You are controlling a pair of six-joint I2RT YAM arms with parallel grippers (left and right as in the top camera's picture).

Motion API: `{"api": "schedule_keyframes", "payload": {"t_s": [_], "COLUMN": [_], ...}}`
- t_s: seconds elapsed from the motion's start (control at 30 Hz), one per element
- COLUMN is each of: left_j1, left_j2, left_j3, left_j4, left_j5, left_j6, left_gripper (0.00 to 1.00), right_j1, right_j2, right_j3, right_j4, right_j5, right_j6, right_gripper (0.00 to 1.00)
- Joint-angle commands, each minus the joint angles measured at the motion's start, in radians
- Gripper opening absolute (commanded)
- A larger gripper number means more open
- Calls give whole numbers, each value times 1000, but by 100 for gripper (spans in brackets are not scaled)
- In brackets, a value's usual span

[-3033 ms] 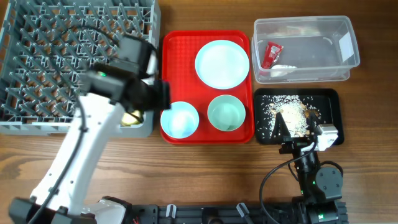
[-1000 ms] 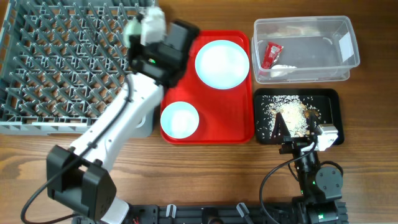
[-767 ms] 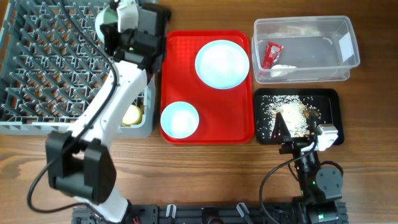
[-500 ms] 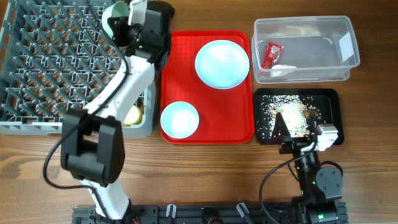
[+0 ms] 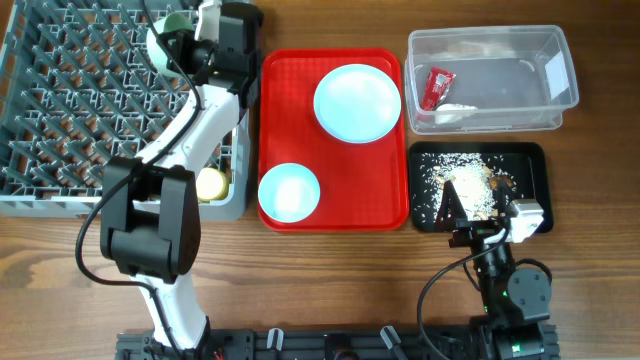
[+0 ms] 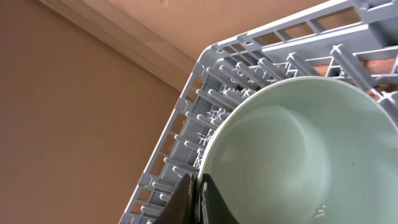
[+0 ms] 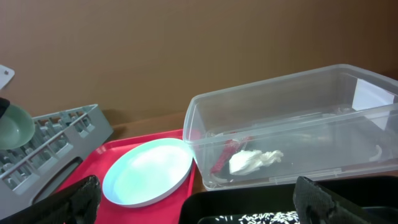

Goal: Sort waste into correct bins and load items into the dishwasher rack
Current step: 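Carry the green bowl to the rack and set it upright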

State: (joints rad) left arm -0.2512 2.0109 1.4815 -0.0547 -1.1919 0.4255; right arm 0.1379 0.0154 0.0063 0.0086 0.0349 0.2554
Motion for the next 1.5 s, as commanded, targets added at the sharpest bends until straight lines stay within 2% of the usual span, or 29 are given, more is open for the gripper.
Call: {"api": "schedule_keyframes", "payload": {"t_s": [0.0, 0.37, 0.43, 0.47, 0.67, 0.83, 1.47], "left_j1": [-23, -51, -72, -79, -77, -78, -63], "left_j2": [6, 61, 61, 61, 61, 61, 114], "left_j3": [11, 11, 11, 11, 11, 11, 11], "left_j4": [6, -23, 16, 52, 254, 317, 273], "left_j5": [5, -6, -55, -78, -146, -156, -140], "left_j6": [9, 9, 26, 64, 269, 350, 346], "left_gripper": [4, 8, 7, 4, 4, 4, 4], "right_j1": [-7, -7, -7, -7, -7, -7, -7], "right_j2": [-11, -11, -11, -11, -11, -11, -11], "right_j3": [-1, -1, -1, -1, -1, -1, -1], "right_j4": [5, 6, 5, 6, 5, 6, 6], "right_j5": [17, 18, 18, 17, 17, 17, 17], "right_j6": [-17, -17, -17, -17, -16, -16, -17], "right_gripper": [100, 100, 100, 100, 100, 100, 100]}}
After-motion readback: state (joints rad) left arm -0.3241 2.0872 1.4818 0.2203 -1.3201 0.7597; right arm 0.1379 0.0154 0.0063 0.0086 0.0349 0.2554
